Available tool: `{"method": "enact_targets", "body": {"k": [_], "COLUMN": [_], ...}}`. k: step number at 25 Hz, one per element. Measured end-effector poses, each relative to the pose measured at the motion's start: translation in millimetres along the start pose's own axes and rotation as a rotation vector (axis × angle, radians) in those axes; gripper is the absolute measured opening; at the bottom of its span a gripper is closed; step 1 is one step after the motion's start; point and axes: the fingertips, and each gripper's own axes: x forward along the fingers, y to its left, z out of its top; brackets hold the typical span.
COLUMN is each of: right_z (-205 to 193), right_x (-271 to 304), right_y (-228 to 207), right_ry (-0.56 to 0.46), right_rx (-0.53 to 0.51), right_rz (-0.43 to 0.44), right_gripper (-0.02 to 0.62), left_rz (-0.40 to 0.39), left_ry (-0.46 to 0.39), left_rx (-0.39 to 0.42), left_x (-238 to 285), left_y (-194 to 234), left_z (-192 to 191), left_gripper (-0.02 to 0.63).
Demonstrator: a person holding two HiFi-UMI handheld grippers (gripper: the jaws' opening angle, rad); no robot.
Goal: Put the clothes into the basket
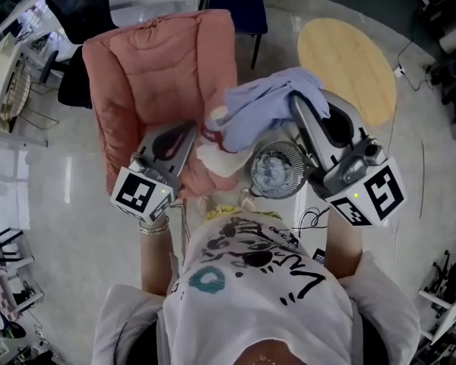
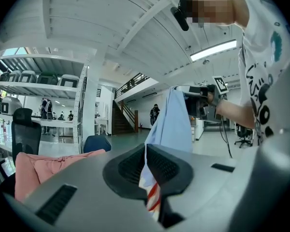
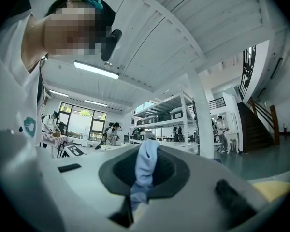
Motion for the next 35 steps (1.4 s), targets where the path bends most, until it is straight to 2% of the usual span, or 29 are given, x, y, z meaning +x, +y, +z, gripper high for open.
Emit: {"method": "enact_targets", "body": {"k": [5, 9, 14, 25, 28, 35], "right_z": [5.8, 28.2, 44.3, 58.1, 67.4, 55.1], "right_x": [-45.6, -80.7, -105.5, -138.3, -152.8, -179.9], "right_y": [-20.6, -32.7, -42.4, -63.9, -63.1, -68.6], "right_ry": [-0.024, -0.055, -0.067, -0.049, -0.039, -0.027], "right_rx": [0.007, -0.036, -0.094, -0.136, -0.151, -0.165], "right_rz": [-0.018, -0.018, -0.063, -0.295, -0.320, -0.320], "right_gripper": [0.038, 0.037, 0.037, 0.037, 0.037, 0.037], "left_rz": [0.015, 0.027, -0.016, -0.137, -0.169, -0.172], "left_ry": [-0.003, 0.000, 0.019, 0.050, 0.061, 0.061], "left_rx": [-0.012, -0.021, 0.002, -0.032, -0.022, -0.022], "left_x": [26.4, 42.1, 52.6, 59.7, 60.9, 71.5], "left_y": [-33.4, -63.4, -87.4, -94.8, -106.7, -132.1], "left_z": [-1.6, -0.6, -0.5, -12.1, -3.3, -9.7], "left_gripper": [0.023, 0.023, 0.023, 0.023, 0.023, 0.023]}}
